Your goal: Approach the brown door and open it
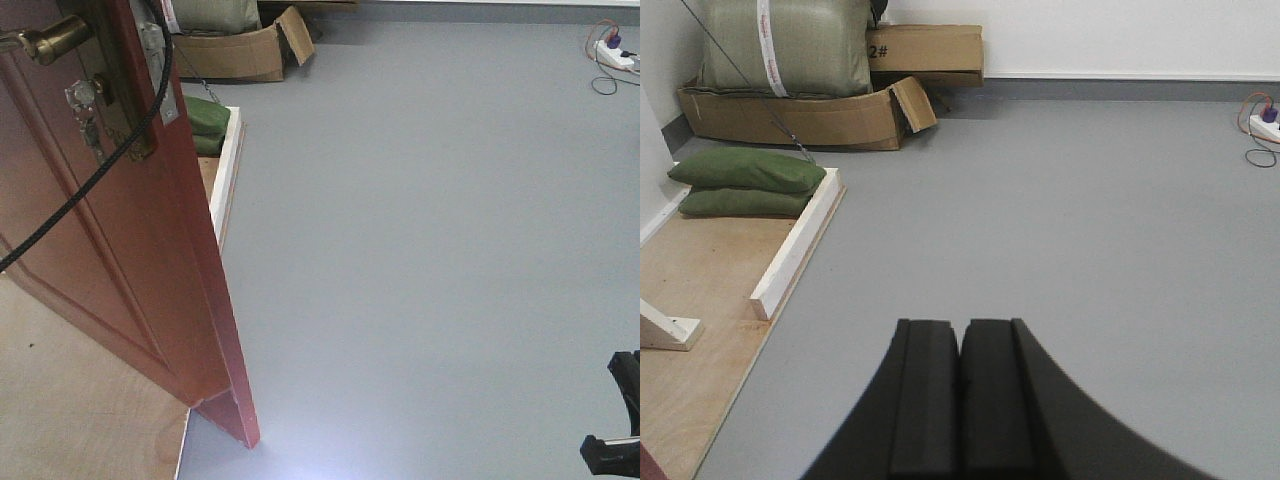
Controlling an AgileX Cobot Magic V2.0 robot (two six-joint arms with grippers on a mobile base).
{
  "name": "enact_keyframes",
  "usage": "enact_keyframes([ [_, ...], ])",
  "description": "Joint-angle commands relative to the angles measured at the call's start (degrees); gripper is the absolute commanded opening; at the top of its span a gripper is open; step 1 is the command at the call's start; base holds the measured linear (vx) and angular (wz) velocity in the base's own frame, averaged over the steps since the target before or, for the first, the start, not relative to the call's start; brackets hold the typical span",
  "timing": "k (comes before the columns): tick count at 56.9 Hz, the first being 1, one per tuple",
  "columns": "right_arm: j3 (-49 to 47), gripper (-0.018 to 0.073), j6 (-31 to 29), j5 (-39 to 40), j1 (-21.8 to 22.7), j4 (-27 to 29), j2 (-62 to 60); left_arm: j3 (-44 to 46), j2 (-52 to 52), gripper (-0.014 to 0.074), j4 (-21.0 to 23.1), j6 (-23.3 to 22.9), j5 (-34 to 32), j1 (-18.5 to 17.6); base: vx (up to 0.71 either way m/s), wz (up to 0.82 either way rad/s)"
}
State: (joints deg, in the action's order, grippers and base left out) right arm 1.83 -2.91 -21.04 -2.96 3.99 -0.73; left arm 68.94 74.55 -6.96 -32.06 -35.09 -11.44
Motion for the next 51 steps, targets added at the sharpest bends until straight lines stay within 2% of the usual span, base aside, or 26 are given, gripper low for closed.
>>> enact_keyframes([
  [1,0.2,0.0,-0.4,4.4,-0.1,-0.2,-0.3,1.8,-1.3,0.0067,0.4,-0.1,3.4,-0.4,0.0,0.0],
  [14,0.2,0.0,-0.4,4.4,-0.1,-0.2,-0.3,1.8,-2.3,0.0067,0.4,-0.1,6.5,-0.4,0.0,0.0],
  [51,0.2,0.0,-0.4,4.4,-0.1,-0.2,-0.3,1.8,-5.7,0.0067,0.4,-0.1,6.7,-0.4,0.0,0.0],
])
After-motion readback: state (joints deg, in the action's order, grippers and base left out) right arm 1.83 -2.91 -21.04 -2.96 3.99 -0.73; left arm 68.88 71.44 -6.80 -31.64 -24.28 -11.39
